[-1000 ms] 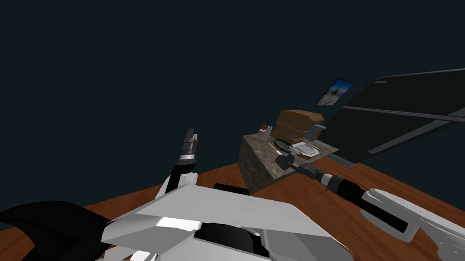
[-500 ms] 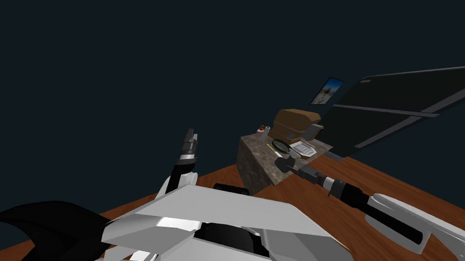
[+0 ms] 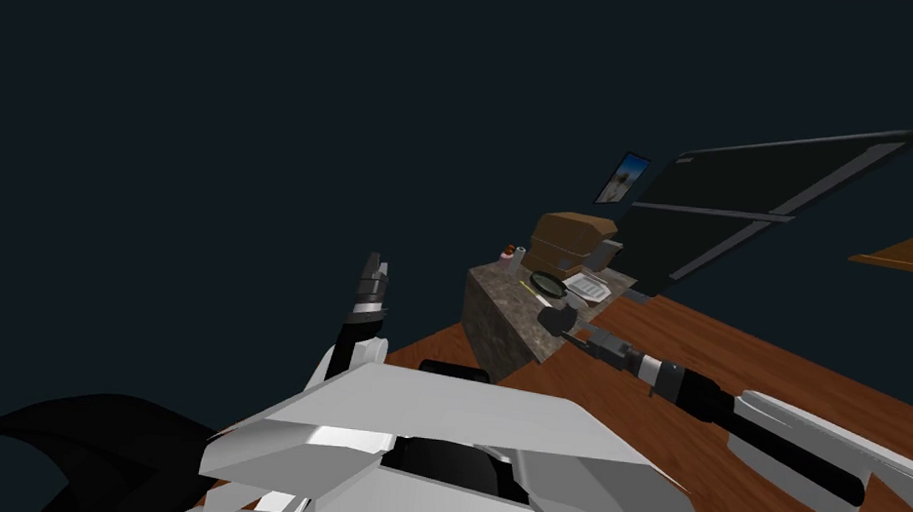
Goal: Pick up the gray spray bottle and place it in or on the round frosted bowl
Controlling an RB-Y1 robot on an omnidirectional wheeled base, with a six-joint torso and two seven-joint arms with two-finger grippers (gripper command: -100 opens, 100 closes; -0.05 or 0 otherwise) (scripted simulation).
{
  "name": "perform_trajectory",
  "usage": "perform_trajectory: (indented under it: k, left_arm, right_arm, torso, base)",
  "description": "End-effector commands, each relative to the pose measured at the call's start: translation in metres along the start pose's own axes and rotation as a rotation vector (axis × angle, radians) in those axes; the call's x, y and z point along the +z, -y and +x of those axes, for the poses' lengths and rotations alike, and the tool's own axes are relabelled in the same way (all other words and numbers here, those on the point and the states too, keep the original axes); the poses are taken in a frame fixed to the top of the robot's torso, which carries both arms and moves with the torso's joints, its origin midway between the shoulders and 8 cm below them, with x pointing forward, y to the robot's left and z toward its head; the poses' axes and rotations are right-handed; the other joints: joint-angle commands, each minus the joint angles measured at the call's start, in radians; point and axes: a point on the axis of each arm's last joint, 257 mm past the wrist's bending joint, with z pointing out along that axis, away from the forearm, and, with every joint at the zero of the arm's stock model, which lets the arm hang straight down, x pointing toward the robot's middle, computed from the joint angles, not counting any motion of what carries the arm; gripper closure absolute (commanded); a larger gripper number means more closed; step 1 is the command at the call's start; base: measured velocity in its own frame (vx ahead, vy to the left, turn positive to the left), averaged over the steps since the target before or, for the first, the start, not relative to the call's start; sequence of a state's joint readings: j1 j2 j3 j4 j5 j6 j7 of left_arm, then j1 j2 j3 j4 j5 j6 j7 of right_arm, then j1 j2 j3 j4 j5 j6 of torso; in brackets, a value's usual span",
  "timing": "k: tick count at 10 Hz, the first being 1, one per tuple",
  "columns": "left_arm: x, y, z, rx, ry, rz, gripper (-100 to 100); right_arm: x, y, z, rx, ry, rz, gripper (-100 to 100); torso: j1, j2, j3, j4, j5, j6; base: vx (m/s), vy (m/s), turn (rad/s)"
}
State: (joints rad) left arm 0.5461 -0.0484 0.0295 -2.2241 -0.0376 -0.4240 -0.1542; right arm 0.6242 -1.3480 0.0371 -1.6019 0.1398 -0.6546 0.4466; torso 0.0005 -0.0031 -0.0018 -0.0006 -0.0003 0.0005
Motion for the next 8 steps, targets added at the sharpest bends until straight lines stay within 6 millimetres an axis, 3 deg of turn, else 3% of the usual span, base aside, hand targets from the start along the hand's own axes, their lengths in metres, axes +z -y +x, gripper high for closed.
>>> perform_trajectory:
  k: [1,7,8]
  left_arm:
    - [0.0,0.0,0.0,0.0,0.0,0.0,0]
    - [0.0,0.0,0.0,0.0,0.0,0.0,0]
    - [0.0,0.0,0.0,0.0,0.0,0.0,0]
  right_arm:
    - [-0.001,0.0,0.0,-0.004,0.001,-0.001,-100]
    - [-0.001,0.0,0.0,-0.004,0.001,-0.001,-100]
    - [-0.005,-0.01,0.004,-0.019,0.0,-0.028,-100]
  torso:
    - [0.0,0.0,0.0,0.0,0.0,0.0]
    - [-0.001,0.001,0.001,0.0,-0.001,0.0]
    - [-0.001,0.001,0.0,0.0,0.0,0.0]
  base:
    - [-0.01,-0.011,0.033]
    - [0.0,0.0,0.0]
    - [0.06,0.066,-0.203]
